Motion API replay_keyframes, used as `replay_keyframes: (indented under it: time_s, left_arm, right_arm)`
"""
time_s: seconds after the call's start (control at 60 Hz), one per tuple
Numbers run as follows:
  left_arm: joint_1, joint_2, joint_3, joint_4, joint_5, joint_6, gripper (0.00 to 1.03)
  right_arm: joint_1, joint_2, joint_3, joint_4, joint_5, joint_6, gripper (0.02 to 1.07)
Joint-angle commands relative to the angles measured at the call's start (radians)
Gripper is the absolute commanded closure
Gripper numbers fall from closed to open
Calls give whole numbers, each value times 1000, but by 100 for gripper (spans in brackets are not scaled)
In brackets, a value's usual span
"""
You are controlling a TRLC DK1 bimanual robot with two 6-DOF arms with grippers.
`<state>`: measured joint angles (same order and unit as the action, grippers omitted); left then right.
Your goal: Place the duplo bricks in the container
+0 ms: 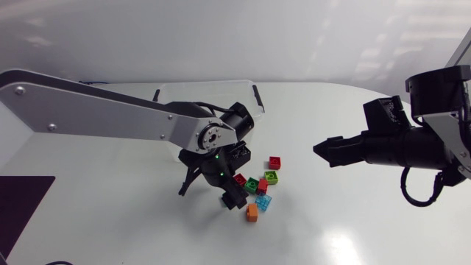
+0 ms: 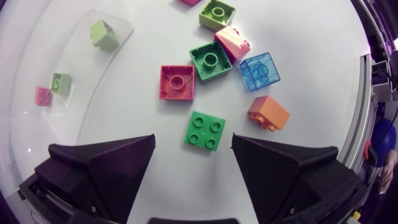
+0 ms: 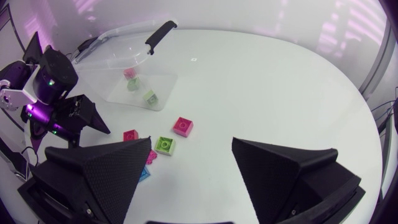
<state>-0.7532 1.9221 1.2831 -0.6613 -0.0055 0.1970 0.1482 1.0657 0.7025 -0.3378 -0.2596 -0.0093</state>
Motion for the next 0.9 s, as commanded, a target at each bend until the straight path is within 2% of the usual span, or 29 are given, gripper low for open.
replay_keyframes:
  time_s: [0.0,0.167,0.433,0.717,0.883]
  left_arm:
    - [5,34,-31,-3,24,91,17]
    - [-6,41,-33,-1,73,145,22]
    - [-5,100,-4,-4,78,171,71]
    - [-5,124,5,-3,102,190,75]
    - [-6,49,-28,-6,111,185,76]
  right_arm:
    - [-2,-10,-31,-7,-9,-27,13]
    - [14,-7,-55,0,-9,-35,13]
    - [102,-36,-115,-10,-6,-31,13]
    - [192,-46,-170,-24,-1,-17,13]
    - [244,-12,-182,-10,5,-14,13]
